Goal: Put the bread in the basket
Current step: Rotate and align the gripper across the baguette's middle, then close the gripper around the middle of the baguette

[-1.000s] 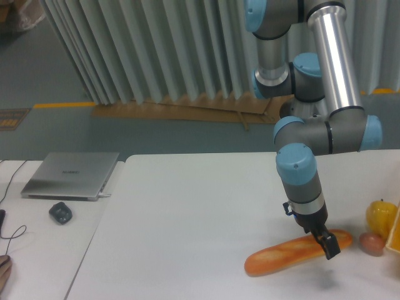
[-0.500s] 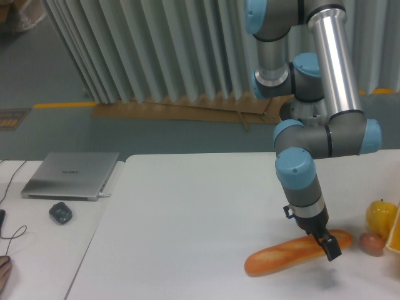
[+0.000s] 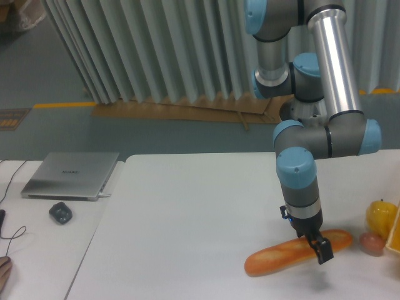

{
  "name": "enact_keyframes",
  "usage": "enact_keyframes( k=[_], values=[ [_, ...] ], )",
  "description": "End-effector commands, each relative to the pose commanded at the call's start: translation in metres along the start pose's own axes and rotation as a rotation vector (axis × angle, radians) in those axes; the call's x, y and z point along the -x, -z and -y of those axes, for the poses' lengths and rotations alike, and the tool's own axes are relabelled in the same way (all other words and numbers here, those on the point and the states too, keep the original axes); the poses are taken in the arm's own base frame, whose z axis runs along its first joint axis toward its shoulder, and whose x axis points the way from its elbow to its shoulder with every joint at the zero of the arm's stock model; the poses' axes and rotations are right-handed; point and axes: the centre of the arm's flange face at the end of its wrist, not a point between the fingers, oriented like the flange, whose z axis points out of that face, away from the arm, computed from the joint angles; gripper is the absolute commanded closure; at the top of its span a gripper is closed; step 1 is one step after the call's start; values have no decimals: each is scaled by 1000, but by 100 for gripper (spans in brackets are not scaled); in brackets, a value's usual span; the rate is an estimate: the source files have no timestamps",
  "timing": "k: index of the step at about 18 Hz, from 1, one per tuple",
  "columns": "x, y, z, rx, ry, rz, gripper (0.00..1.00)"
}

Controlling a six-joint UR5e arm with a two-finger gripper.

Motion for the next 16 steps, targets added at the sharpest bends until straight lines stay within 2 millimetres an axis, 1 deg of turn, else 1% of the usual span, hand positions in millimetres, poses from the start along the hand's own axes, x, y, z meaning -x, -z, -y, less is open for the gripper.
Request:
enact_keyframes(
  k=[2,14,15,16],
  values=[
    [0,-4,1,1,-2,-3,0],
    [-1,-8,2,6,-5,-7,0],
    [-1,-7,2,6,-5,-6,4],
    [0,-7,2,7,-5,-5,14]
  ],
)
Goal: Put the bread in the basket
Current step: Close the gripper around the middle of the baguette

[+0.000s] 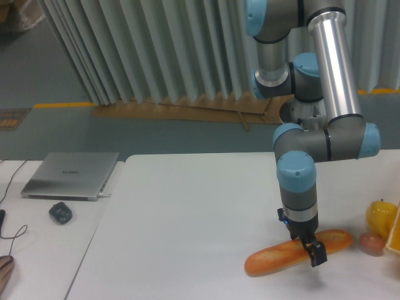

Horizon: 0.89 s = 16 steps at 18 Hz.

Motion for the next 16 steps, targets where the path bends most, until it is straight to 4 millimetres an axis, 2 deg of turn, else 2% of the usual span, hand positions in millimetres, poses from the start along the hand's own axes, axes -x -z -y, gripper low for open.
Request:
enact_keyframes(
  k=[3,5,10,13,16],
  values=[
    [0,0,0,4,-8,2,19],
    [0,-1,0,5,-9,1,32],
    [0,0,-1,6,-11,3,42],
    [1,1,-2,6,-12,2,55],
    [0,3,-2,4,-17,5,56]
  ],
)
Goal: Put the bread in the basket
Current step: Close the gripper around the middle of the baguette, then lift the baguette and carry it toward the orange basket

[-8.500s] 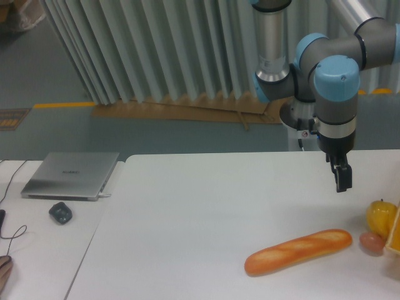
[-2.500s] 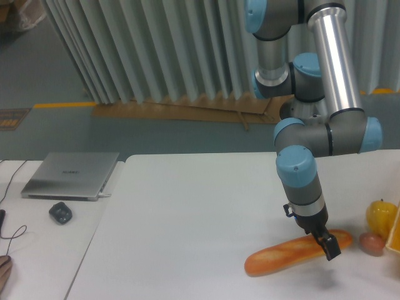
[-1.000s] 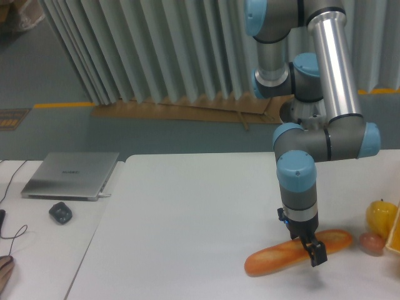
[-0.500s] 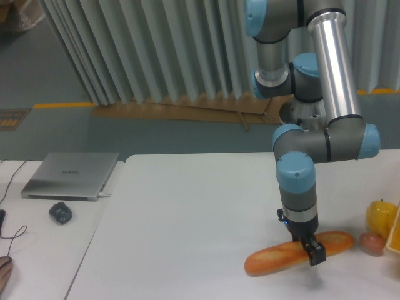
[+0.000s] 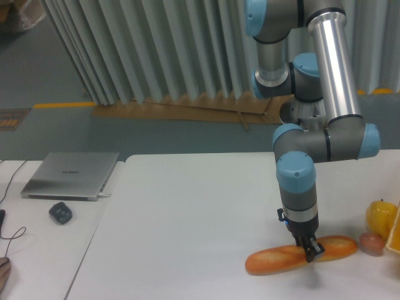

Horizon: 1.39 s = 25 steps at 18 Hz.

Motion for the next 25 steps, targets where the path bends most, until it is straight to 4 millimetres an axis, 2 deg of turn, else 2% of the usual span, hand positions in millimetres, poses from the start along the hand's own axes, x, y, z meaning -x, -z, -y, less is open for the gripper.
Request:
enact_keyframes(
  k=[3,4,6,8,10,11,16,25],
  values=[
    [1,1,-1,-1,-3,1,57],
    [1,1,-1,-1,-2,1,61],
    [0,1,-1,0,-3,0,61],
    [0,1,-1,0,0,0,68],
    [0,-1,-1,1,1,-3,68],
    [0,-2,-1,3,10,-4,78],
    [0,0,-1,2,14,-1,78],
    [-10,34,-10,-1,17,10,77]
  ],
)
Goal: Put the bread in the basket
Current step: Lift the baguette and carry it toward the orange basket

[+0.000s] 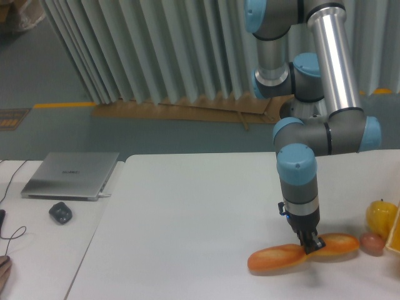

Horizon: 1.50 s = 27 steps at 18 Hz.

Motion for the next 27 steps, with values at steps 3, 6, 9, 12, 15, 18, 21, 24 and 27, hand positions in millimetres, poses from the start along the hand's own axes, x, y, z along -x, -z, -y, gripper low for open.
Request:
enact_keyframes(
  k=[3,6,9,12,15,18,21,24,27],
  values=[
    [-6,15,-4,4,1,-10,77],
    [-16,43,-15,14,8,-26,77],
    [-23,64,-21,14,10,-30,77],
    [-18,81,-40,10,30,-35,77],
    [-15,92,-58,19,28,-44,77],
    [-4,95,-80,27,-30,-70,77],
    [12,94,-118,31,-95,-98,77],
    [24,105,-158,22,-150,-85,77],
    [35,103,-187,18,-203,-90,77]
  ],
)
